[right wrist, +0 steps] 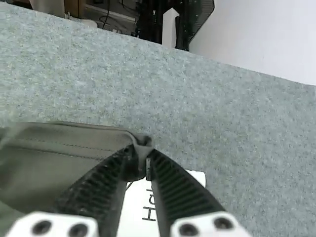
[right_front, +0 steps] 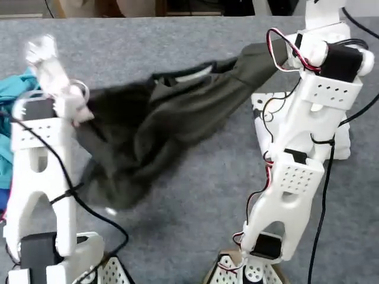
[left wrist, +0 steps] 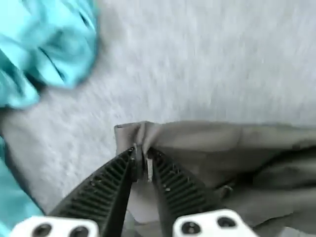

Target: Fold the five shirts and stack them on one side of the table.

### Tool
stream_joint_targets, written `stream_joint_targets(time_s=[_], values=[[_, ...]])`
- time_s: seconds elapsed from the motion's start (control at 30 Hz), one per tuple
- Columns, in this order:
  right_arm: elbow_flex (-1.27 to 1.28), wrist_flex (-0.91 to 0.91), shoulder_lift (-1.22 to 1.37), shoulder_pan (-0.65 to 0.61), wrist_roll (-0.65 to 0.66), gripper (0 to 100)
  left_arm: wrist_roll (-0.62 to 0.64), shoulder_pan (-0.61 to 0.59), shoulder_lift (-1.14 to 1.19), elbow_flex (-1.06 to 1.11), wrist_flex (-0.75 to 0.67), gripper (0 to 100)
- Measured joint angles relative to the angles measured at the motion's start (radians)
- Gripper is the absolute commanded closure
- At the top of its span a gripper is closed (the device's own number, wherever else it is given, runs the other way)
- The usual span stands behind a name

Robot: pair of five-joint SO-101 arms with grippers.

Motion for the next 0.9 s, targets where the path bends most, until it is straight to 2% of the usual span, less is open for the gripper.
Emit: stream_joint_targets(time_s=[0.2,0.37,0.4,0.53,0.7,0.8,0.9], values=[[0.000,0.000,-0.044,-0.002,0.000,99.6,-0.003,0.008,-0.002,-0.279,0.092,96],[0.000,0.000,-0.084,-0.014,0.000,99.6,0.002,0.054,0.015,-0.298,0.094,72],[0.000,0.000,-0.084,-0.014,0.000,99.6,0.026,0.060,0.034,-0.282,0.094,71],[0.000,0.000,-0.084,-0.018,0.000,99.6,0.152,0.074,0.130,-0.213,0.117,71],[0.000,0.000,-0.084,-0.018,0.000,99.6,0.176,0.087,0.183,-0.207,0.213,72],[0.000,0.000,-0.084,-0.026,0.000,99.6,0.175,0.173,0.192,-0.181,0.241,73],[0.009,0.000,-0.084,-0.040,0.000,99.6,0.221,0.296,0.192,-0.097,0.167,73]])
